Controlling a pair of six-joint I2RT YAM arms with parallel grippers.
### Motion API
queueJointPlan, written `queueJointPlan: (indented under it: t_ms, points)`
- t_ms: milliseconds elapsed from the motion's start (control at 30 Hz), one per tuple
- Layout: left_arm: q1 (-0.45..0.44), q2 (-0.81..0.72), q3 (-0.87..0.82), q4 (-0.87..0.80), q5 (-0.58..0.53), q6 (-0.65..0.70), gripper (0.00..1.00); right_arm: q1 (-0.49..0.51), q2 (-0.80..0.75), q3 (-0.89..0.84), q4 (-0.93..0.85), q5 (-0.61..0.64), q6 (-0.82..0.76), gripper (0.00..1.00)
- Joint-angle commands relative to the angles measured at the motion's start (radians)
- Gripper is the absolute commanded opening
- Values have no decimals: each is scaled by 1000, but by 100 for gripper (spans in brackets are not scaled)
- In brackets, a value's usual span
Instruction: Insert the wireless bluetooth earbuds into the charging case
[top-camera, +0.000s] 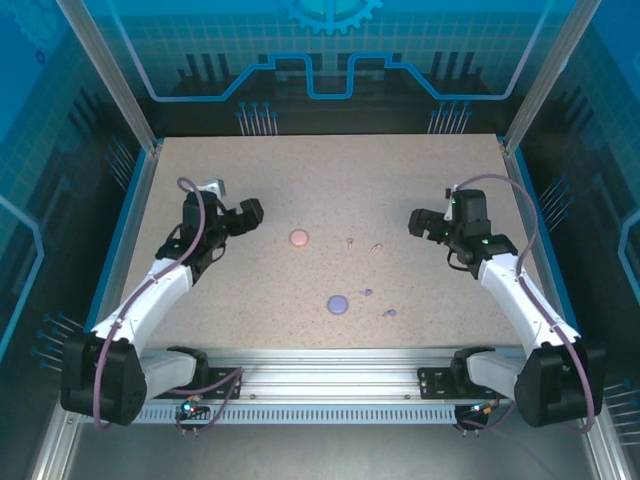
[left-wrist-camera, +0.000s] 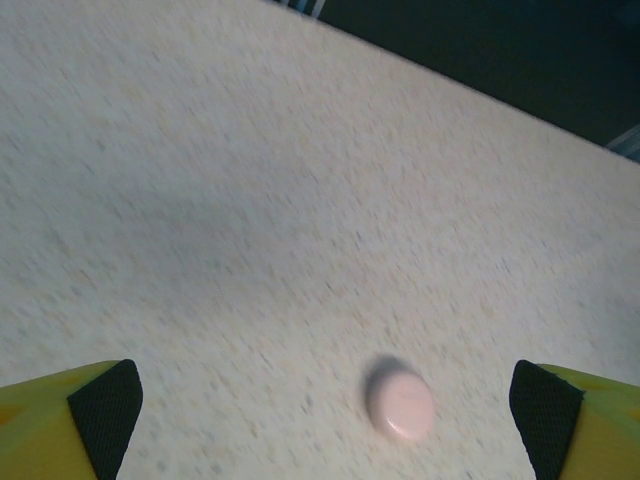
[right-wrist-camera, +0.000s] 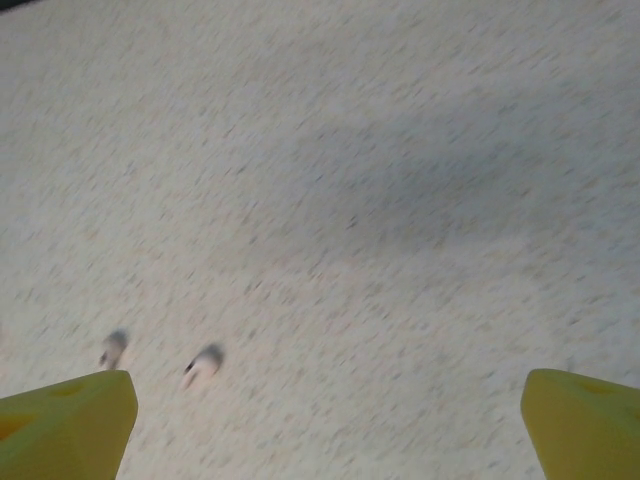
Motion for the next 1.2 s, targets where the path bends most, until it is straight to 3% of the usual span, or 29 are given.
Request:
queueJointPlan:
  t_ms: [0,233,467,667,900,1167]
  points:
    - [-64,-9,16,-69,15,-113,99,84,-9,51,-168,-61,86,100]
    - [-205,30,14,-93,-12,-219,99,313,23,70,-280,0,296,100]
    - [-219,84,6,-112,23,-354,99,525,139,132,-372,67,471,99]
    - [-220,103,-1,-116,-35,-423,99,690,264,200,-422,160,669,99]
    - [-210,108,56,-180,-90,-379,99,773,423,275,-436,143,816,99]
    - [-124,129,71,-186,9,-399,99,800,605,354,-407,70,885,93]
